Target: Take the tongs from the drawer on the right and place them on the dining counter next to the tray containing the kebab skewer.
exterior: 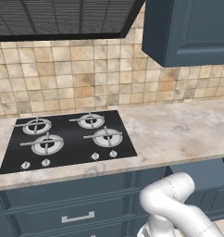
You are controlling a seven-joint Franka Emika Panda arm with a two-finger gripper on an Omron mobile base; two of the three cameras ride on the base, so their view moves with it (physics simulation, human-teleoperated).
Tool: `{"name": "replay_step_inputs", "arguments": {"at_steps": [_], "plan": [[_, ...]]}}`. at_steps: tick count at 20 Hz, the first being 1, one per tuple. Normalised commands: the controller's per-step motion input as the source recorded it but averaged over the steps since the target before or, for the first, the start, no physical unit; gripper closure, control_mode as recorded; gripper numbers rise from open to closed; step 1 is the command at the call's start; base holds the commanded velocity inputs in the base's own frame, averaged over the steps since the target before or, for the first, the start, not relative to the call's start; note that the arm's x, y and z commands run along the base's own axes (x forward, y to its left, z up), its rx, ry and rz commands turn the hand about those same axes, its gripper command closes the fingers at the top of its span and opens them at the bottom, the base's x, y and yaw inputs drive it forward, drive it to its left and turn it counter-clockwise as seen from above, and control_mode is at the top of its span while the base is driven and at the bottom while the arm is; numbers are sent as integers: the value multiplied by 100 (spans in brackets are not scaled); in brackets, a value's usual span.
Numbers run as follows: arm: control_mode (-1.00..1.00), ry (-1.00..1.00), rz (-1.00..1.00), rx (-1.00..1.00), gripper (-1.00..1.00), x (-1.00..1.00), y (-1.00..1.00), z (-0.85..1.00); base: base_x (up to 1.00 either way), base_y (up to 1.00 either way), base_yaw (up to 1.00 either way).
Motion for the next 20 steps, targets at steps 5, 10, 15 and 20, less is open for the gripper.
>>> {"name": "replay_step_inputs", "arguments": {"at_steps": [5, 10, 15, 20], "plan": [[-100, 0, 0, 0, 100, -19, 0, 0, 0, 0, 0], [-100, 0, 0, 0, -100, -1, 0, 0, 0, 0, 0], [-100, 0, 0, 0, -100, 0, 0, 0, 0, 0, 0], [-100, 0, 0, 0, -100, -16, 0, 0, 0, 0, 0]]}}
